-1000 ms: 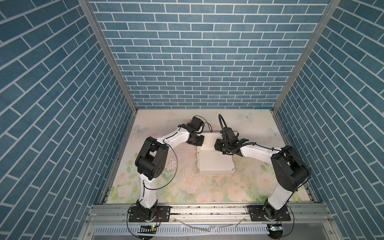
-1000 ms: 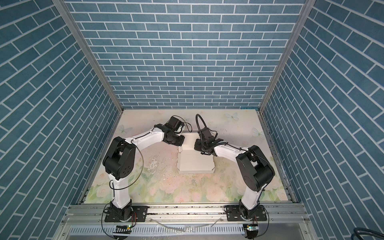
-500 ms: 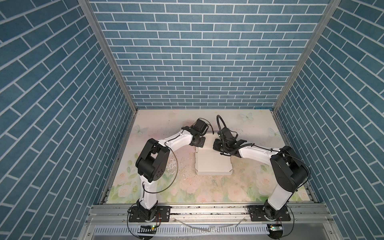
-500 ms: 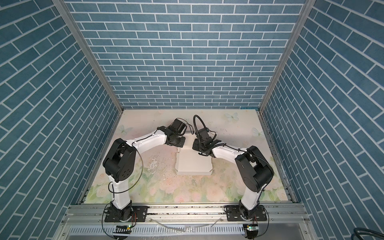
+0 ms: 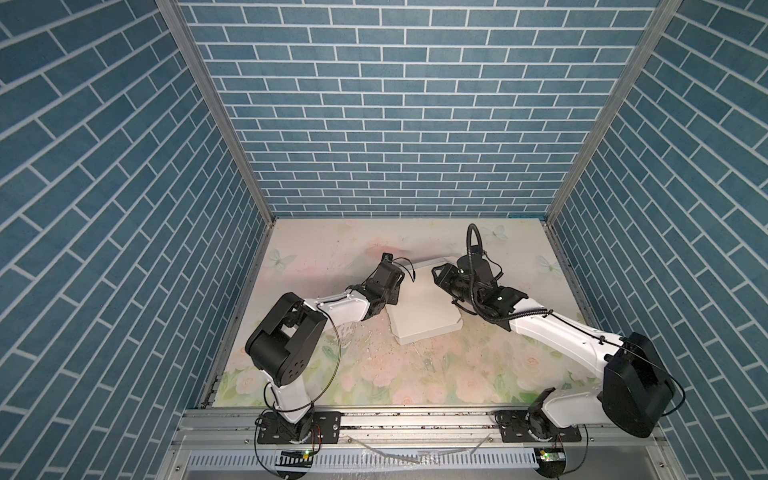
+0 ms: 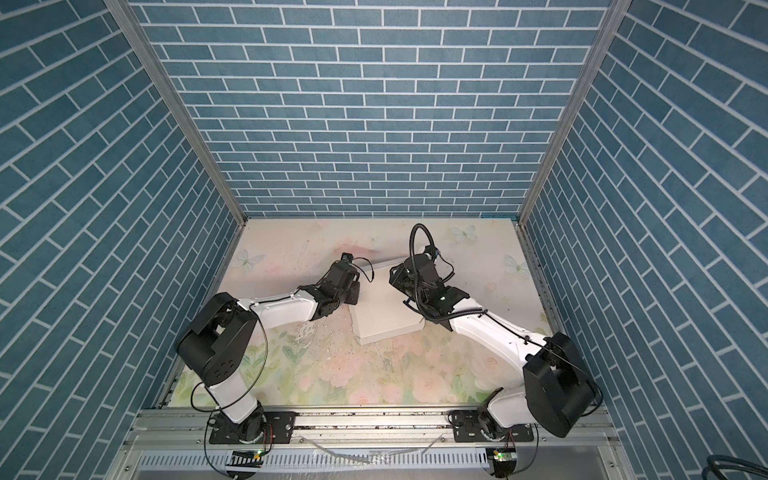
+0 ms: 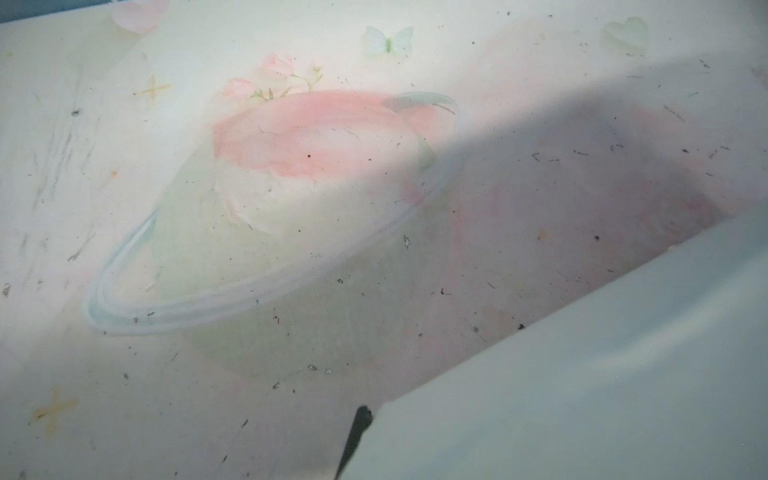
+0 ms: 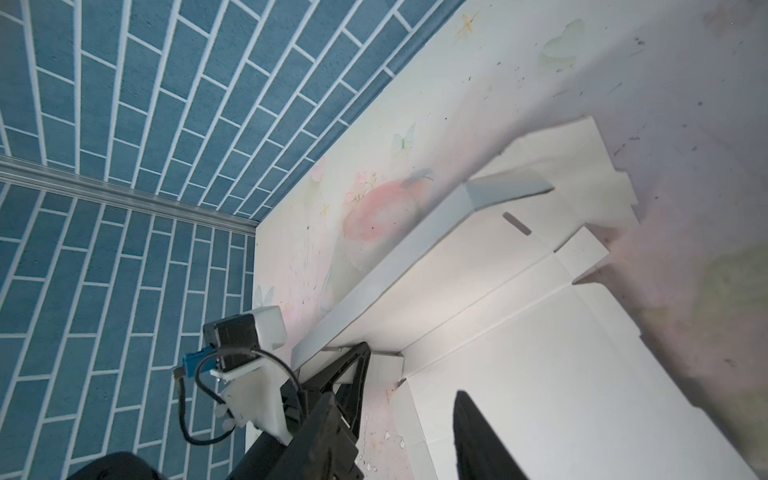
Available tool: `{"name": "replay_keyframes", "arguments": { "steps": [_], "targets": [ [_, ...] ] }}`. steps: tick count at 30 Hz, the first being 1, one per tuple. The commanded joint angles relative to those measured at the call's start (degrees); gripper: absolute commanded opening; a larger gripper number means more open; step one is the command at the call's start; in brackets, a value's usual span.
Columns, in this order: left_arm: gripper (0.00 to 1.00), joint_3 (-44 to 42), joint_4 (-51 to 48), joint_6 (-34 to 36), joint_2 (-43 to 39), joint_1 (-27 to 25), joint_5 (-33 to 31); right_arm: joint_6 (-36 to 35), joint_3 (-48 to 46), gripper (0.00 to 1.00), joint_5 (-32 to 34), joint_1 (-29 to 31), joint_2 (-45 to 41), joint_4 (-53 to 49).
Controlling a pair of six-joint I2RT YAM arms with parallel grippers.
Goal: Fold the paper box
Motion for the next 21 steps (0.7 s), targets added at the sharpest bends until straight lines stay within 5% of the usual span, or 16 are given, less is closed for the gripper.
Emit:
{"name": "replay_keyframes", "arguments": {
  "steps": [1, 8, 21],
  "targets": [
    [0.0, -4.23, 5.22, 0.77, 0.8, -0.19, -3.04, 8.96, -3.74, 0.49, 3.33, 1.31, 1.15, 9.94],
    [0.0, -5.74, 7.33, 1.43, 1.27, -0.36, -2.18, 13.45, -5.38, 0.51, 2.77, 1.63, 8.81, 26.22],
    [0.0, -4.34, 6.59, 3.62, 2.3, -0.46, -0.62, 13.8, 0.29, 0.48, -0.01, 0.41, 21.04, 33.92]
  ]
}}
